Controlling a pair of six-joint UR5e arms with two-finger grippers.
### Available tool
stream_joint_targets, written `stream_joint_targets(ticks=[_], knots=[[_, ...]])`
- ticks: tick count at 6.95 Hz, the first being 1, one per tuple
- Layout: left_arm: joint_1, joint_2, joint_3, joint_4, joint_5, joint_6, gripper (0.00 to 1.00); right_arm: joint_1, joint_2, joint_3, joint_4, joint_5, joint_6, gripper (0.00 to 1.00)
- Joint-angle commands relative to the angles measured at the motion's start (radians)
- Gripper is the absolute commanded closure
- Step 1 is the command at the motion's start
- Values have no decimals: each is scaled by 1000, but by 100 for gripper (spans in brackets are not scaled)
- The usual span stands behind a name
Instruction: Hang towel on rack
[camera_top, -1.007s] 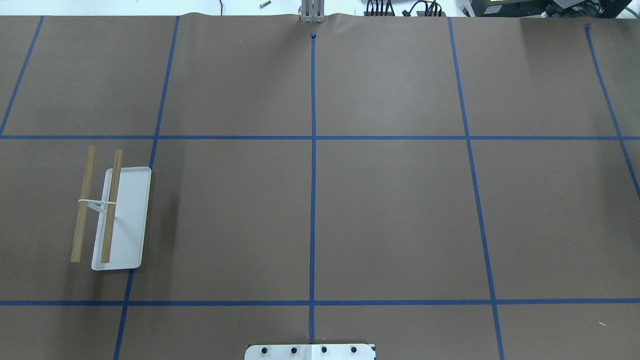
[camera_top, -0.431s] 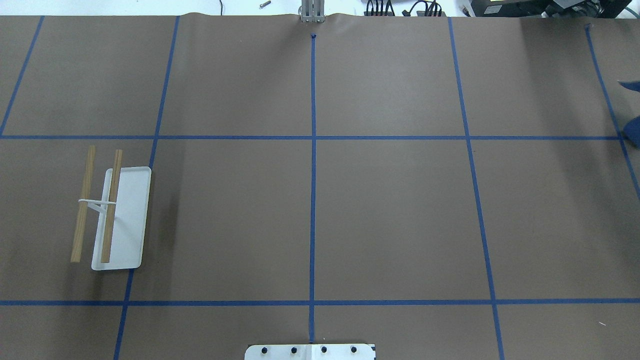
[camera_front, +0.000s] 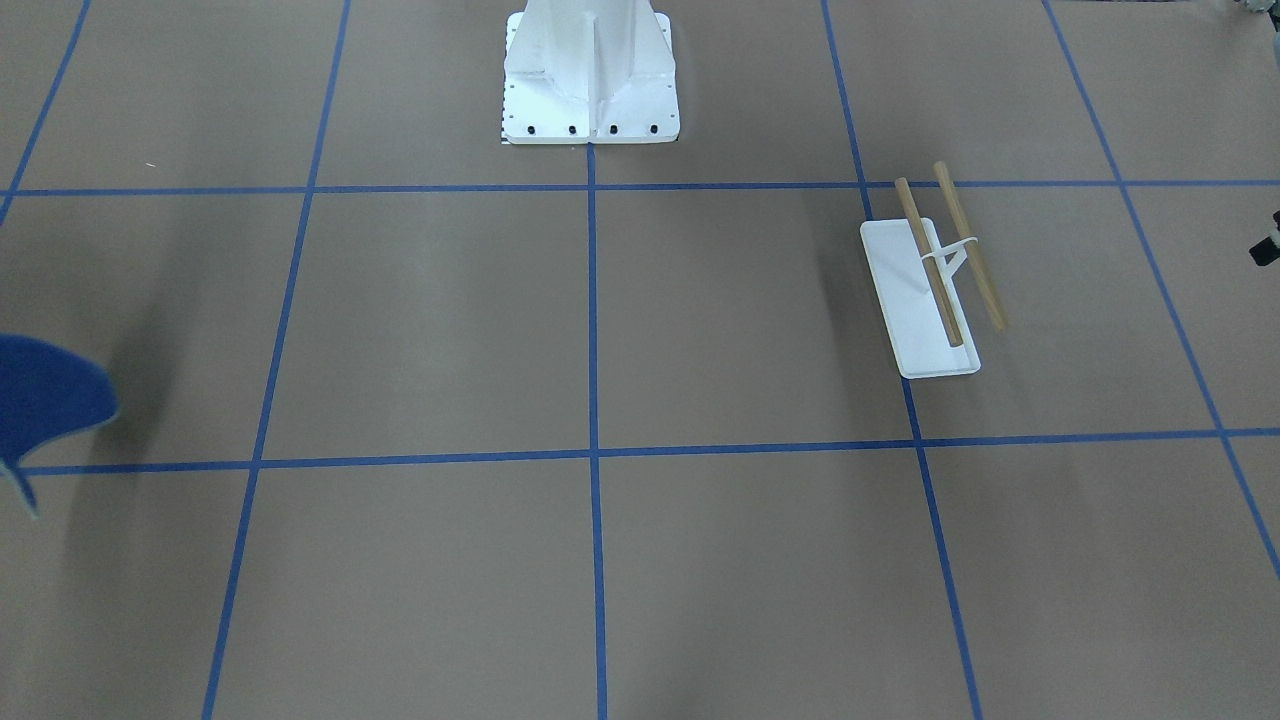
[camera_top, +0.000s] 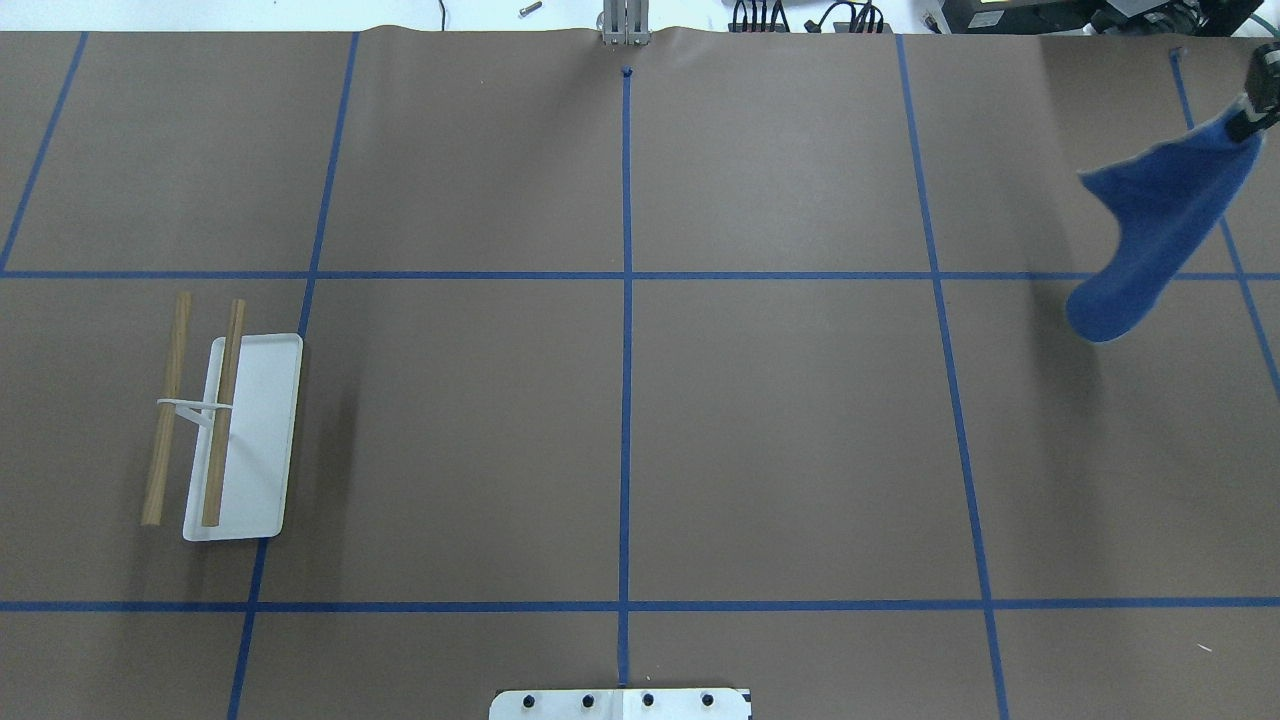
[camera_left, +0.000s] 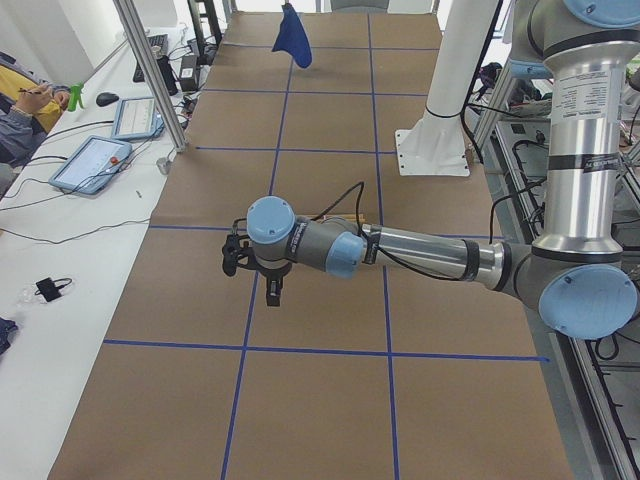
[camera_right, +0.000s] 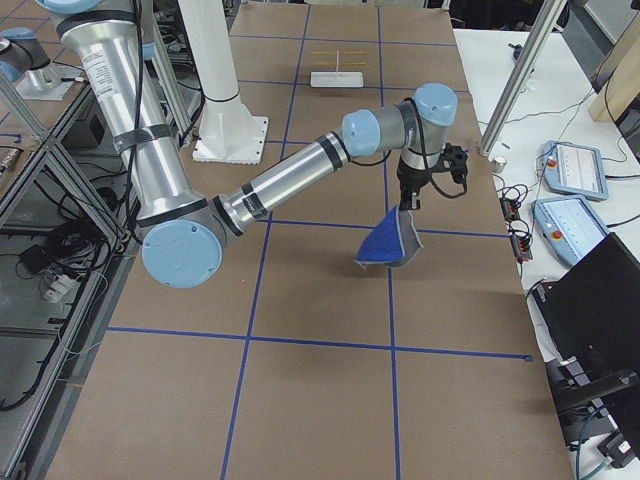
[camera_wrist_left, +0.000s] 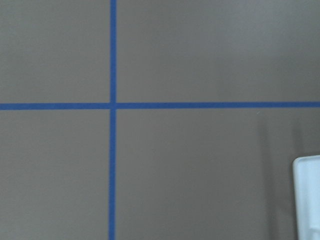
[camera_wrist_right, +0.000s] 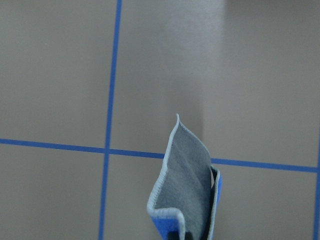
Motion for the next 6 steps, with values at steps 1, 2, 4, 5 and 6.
stream_joint_targets(ticks=[1,2,4,5,6], knots=[[101,-127,-4,-68,-16,-312,2,-192,137,111,8,-2,571,100],[141,-176,-4,-101,-39,-447,2,-238,229,111,21,-3,770,100],[236,-289,-4,-177,-39,-778,2,-312,321,101,82,-14,999,100],[277,-343,-4,-209,-39,-939,2,-341,364,96,97,-45,1069,100],[287,-351,-2,-302,-37,-980,2,-357,392,94,102,-51,1107,100]])
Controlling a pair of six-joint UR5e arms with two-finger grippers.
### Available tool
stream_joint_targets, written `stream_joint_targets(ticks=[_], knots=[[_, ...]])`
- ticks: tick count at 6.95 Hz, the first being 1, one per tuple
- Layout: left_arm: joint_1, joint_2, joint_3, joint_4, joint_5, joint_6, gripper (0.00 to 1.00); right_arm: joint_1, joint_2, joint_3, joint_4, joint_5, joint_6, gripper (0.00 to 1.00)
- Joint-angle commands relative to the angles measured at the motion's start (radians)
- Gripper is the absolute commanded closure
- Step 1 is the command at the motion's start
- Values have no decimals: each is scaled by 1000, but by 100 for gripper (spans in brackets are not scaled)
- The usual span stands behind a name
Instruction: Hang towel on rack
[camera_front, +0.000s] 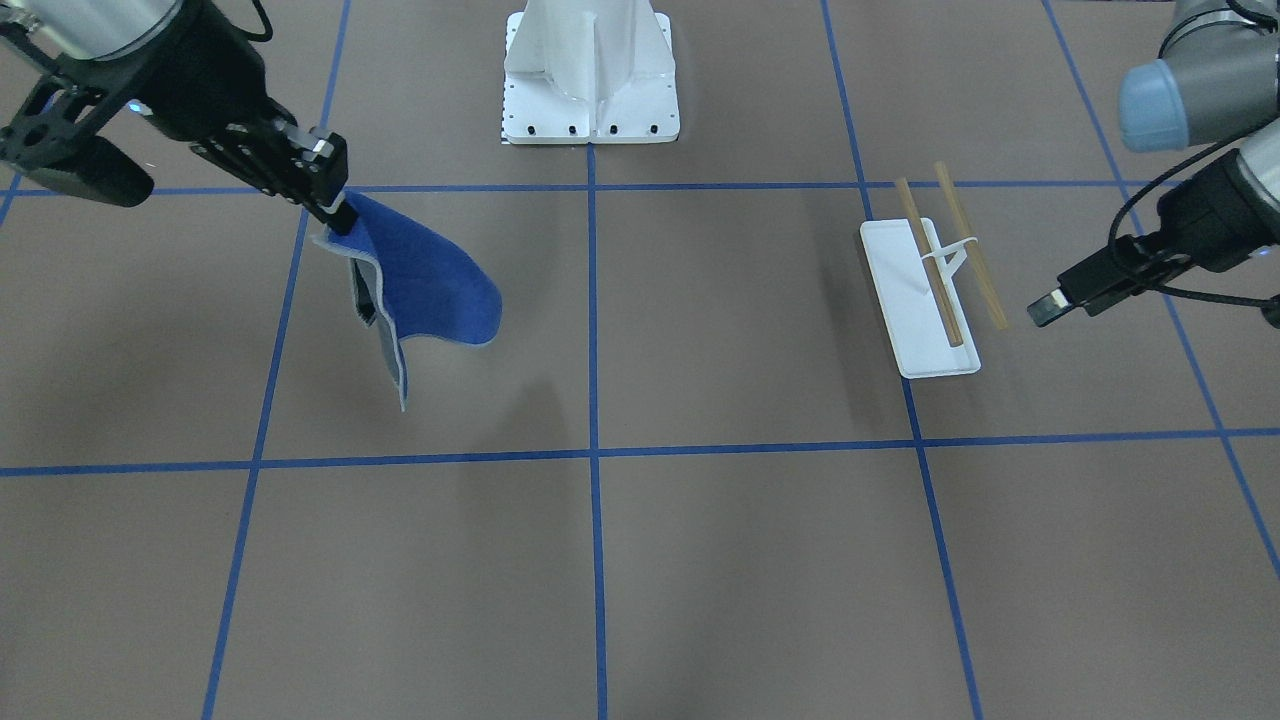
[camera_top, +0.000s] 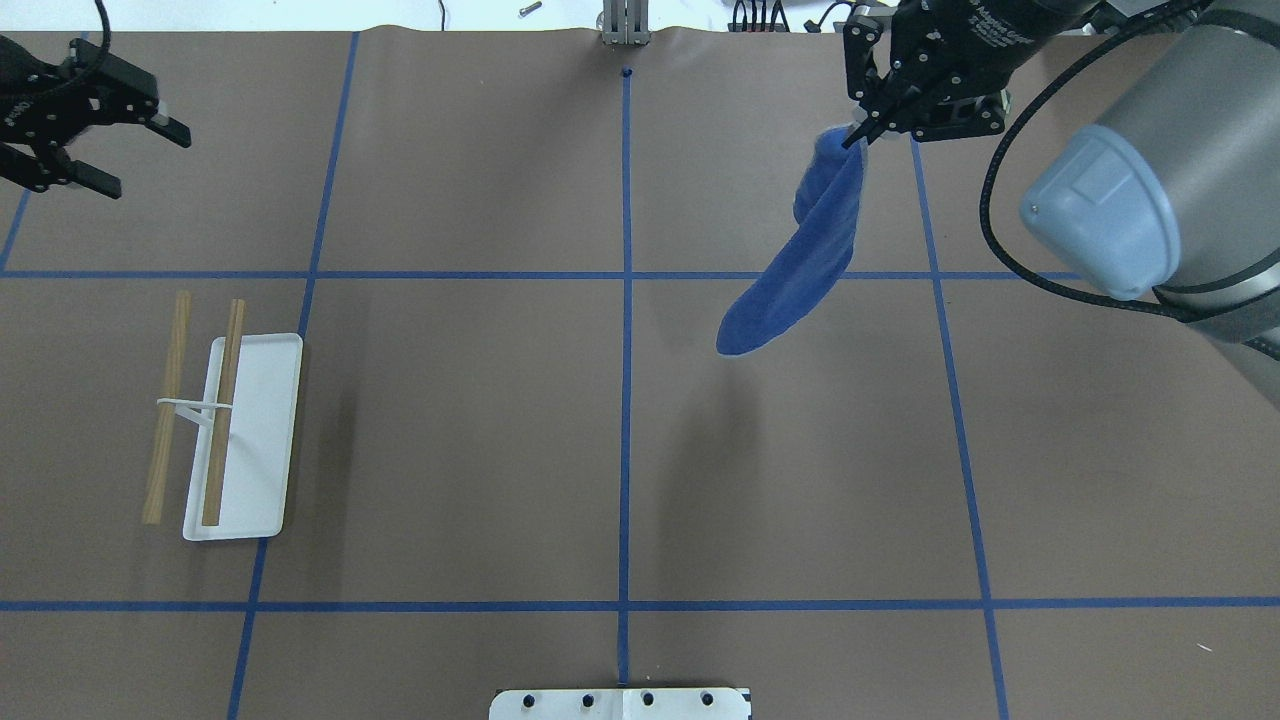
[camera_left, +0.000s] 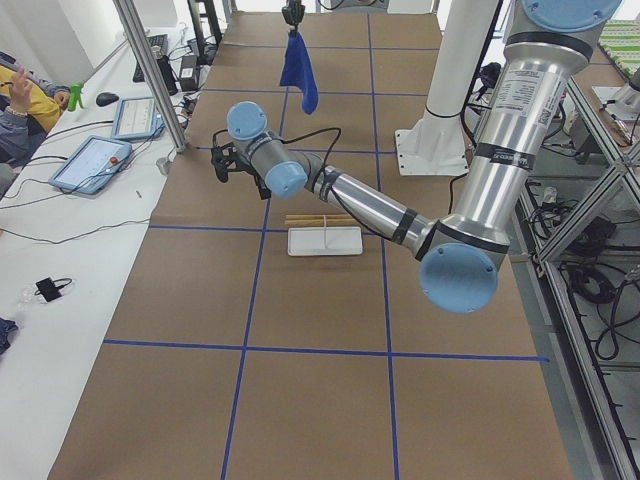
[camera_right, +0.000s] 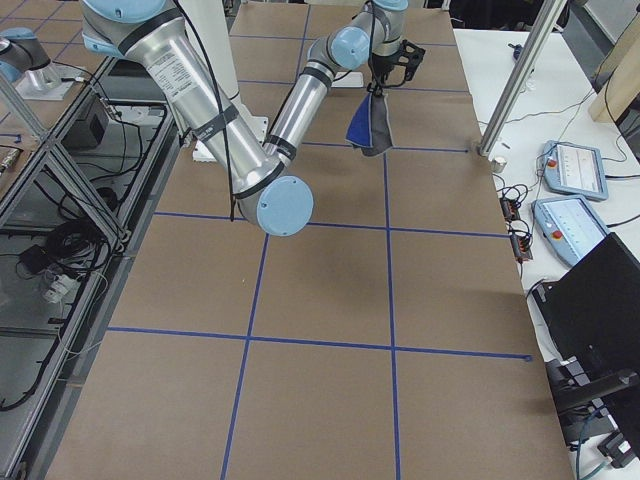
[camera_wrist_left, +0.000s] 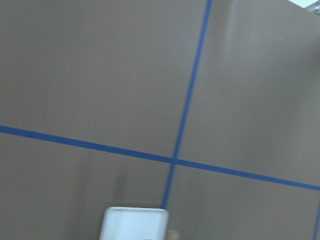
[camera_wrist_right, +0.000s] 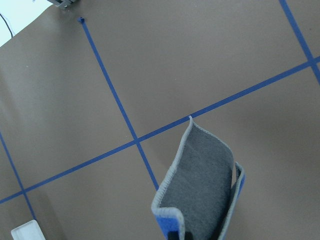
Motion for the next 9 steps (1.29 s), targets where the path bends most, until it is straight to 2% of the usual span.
stream_joint_targets(ticks=[1,2,3,5,6,7,8,9], knots=[[82,-37,13,-210,19,-102,3,-31,60,-8,13,-16,81,100],[154,-46,15,-342,159,-97,3,-39,73,-10,13,-16,83,100],[227,-49,17,-435,253,-97,3,-42,86,-10,13,-16,86,100],[318,-89,23,-580,364,-140,3,-46,112,-24,13,-16,104,100],[364,-119,24,-584,372,-313,2,-49,126,-36,15,-16,116,100],[384,-149,26,-582,372,-596,2,-53,139,-56,45,-17,147,100],[394,-184,38,-581,372,-792,2,-56,149,-89,126,-22,217,100],[421,-192,41,-581,375,-888,2,-65,173,-112,162,-60,284,100]])
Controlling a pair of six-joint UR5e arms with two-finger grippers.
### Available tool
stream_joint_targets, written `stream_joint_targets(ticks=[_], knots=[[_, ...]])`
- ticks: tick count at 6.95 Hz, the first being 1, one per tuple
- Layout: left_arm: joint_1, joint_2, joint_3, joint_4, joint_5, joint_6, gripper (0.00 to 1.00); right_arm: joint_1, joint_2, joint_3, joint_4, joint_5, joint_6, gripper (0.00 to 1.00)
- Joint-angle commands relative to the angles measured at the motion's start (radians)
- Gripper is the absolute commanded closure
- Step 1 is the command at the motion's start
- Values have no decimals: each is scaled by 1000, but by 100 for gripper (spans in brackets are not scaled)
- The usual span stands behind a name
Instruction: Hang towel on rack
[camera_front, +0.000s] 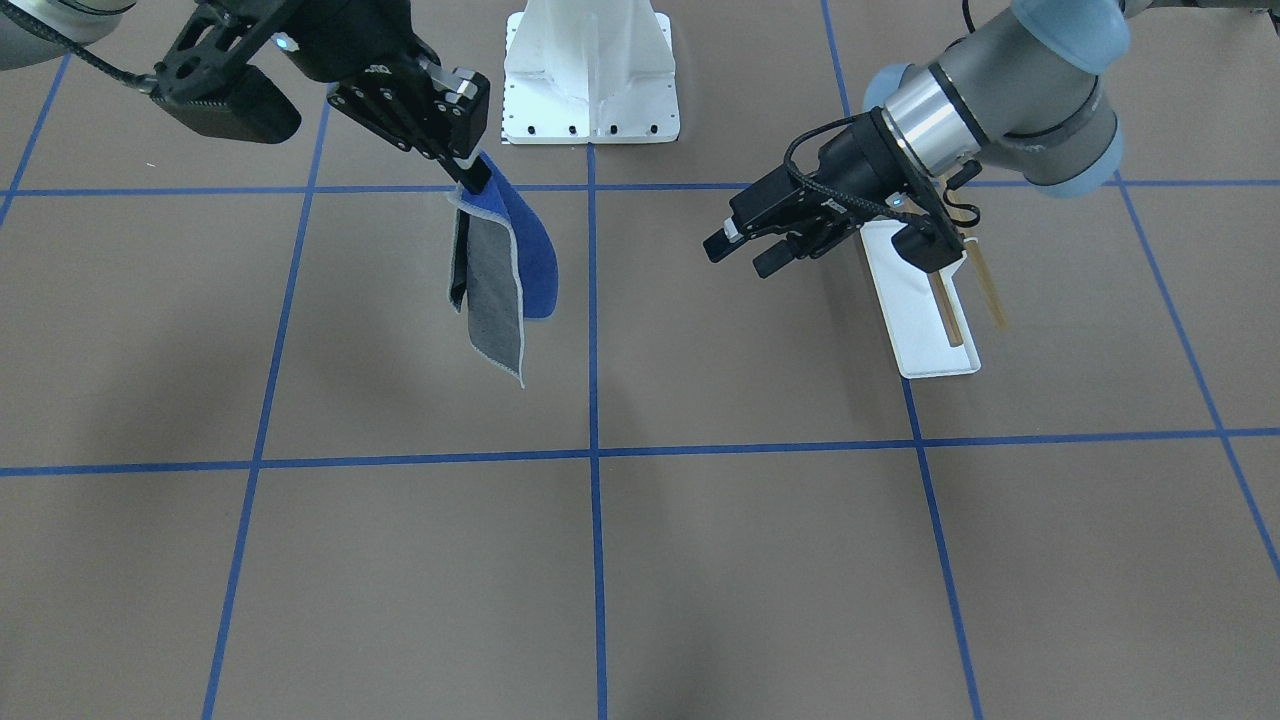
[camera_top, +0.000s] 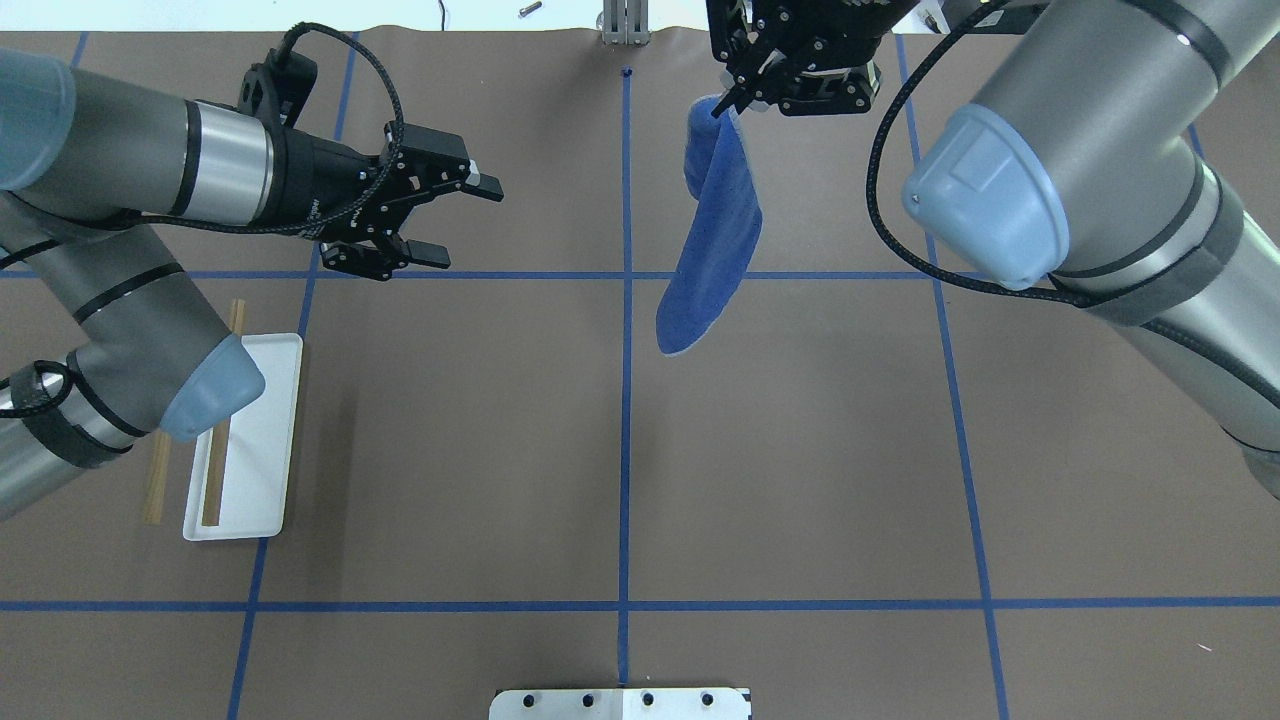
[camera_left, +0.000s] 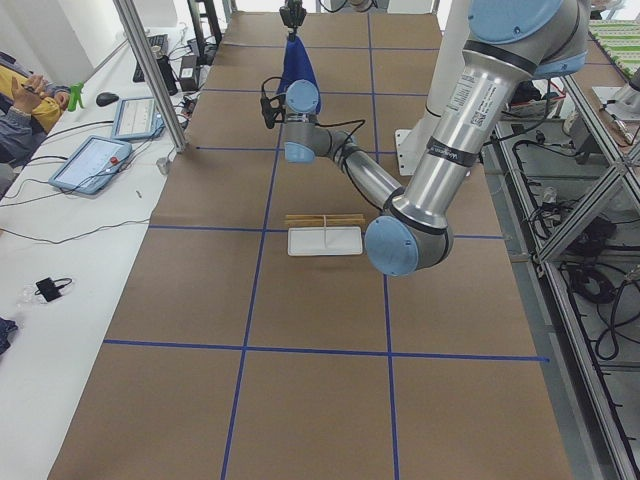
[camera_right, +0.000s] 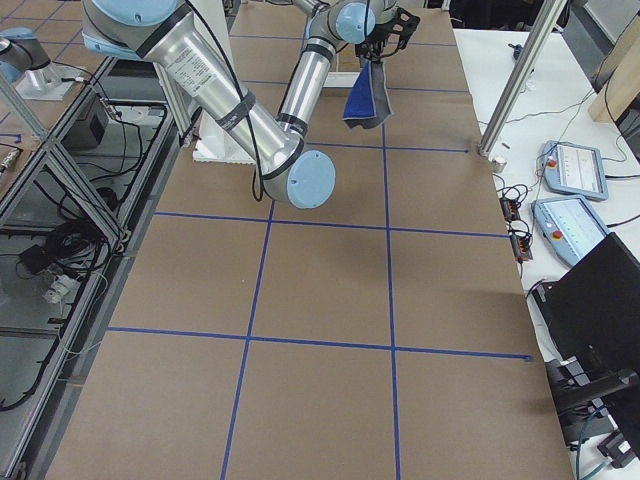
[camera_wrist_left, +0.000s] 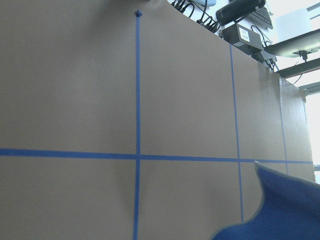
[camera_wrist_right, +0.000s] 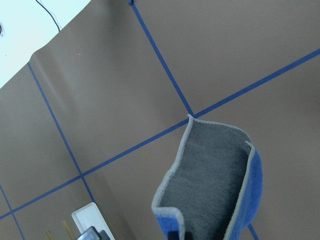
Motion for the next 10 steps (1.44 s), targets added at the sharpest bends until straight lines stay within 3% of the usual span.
stream_joint_targets(ticks=[1,3,7,8,10], knots=[[40,-32,6,-2,81,-305,2,-23,35,-32,60,-59,114,100],[88,-35,3,-7,183,-453,2,-36,37,-36,150,-117,284,100],[89,-35,5,-45,187,-815,3,-62,37,-33,196,-168,366,100],[100,-37,3,-45,236,-883,3,-62,40,-32,198,-171,384,100],[115,-37,5,-51,247,-905,3,-62,42,-27,198,-177,389,100]])
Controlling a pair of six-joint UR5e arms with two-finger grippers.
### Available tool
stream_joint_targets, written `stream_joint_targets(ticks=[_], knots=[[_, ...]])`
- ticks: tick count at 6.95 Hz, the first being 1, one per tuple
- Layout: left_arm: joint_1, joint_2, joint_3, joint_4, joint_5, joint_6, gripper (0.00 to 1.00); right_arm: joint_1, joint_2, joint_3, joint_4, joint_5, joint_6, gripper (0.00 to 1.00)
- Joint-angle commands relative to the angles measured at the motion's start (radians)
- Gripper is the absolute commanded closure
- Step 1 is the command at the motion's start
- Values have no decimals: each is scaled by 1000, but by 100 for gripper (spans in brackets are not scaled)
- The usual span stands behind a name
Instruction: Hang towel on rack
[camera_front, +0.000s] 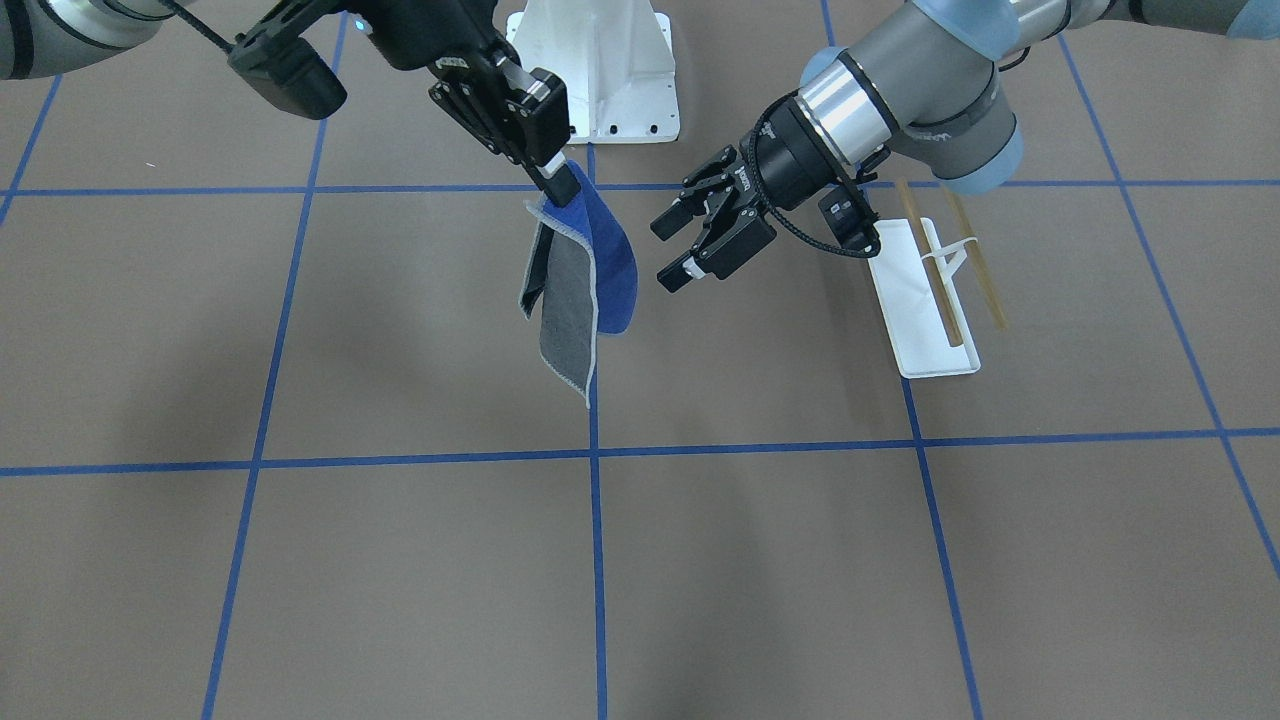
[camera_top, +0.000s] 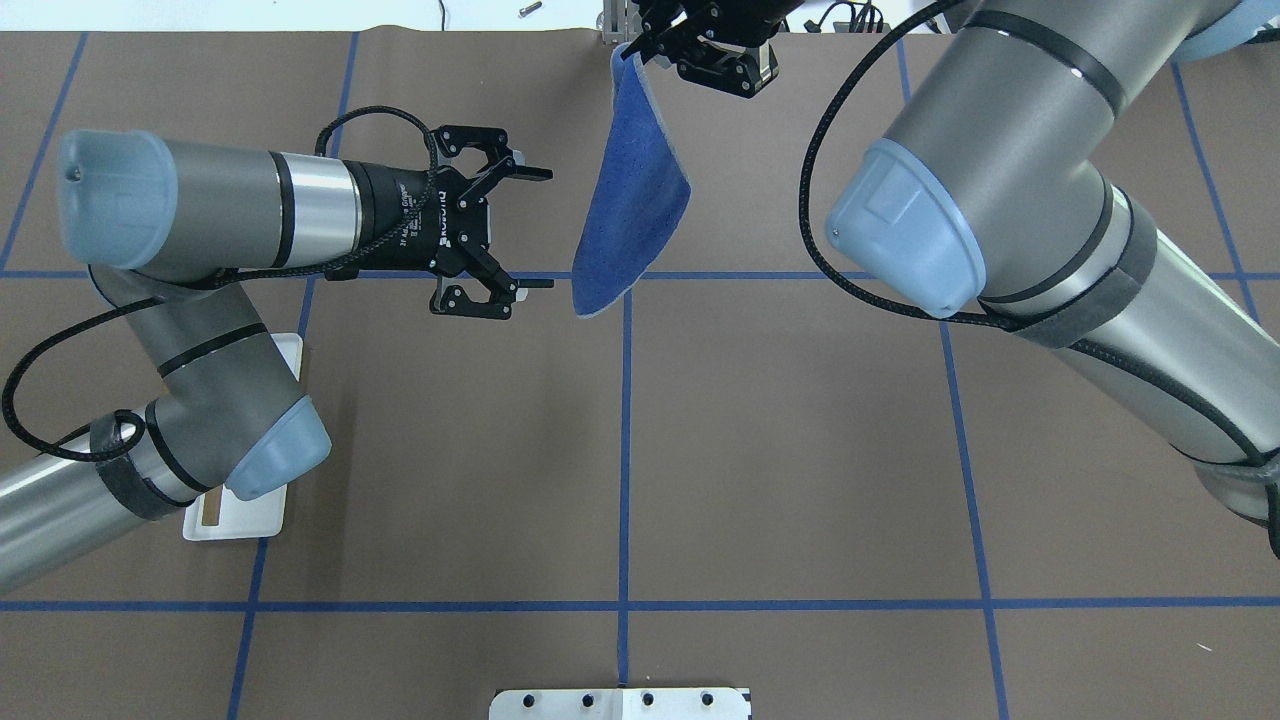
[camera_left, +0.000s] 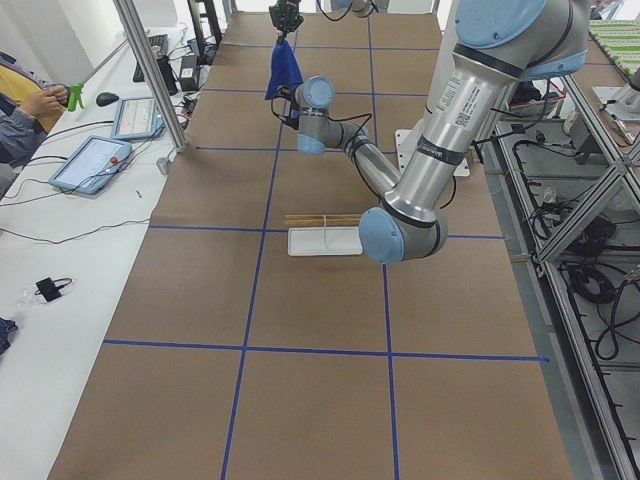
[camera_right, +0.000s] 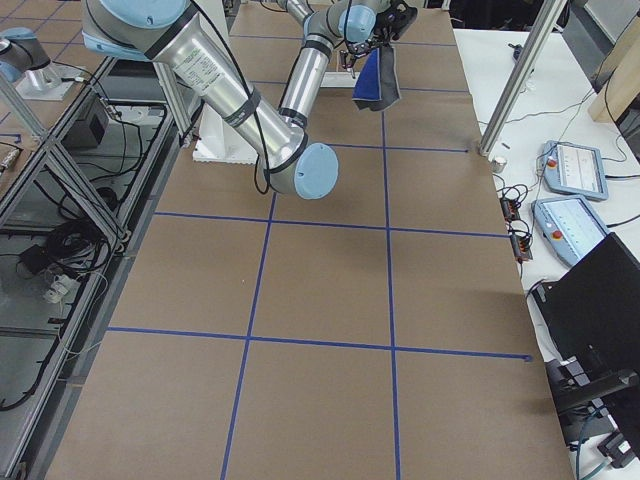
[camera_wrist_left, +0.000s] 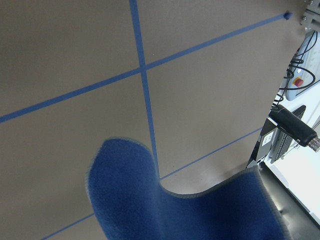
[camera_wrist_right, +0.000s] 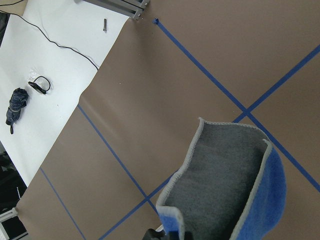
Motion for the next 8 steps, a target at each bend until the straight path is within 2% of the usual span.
stream_joint_targets(ticks=[1,3,8], knots=[[7,0,6,-2,15,-18,3,0,8,2,0,-3,7,100],[55,0,17,-42,109,-18,3,1,18,5,0,-3,18,100],[69,-6,25,-47,113,-18,4,3,20,33,0,-3,24,100]])
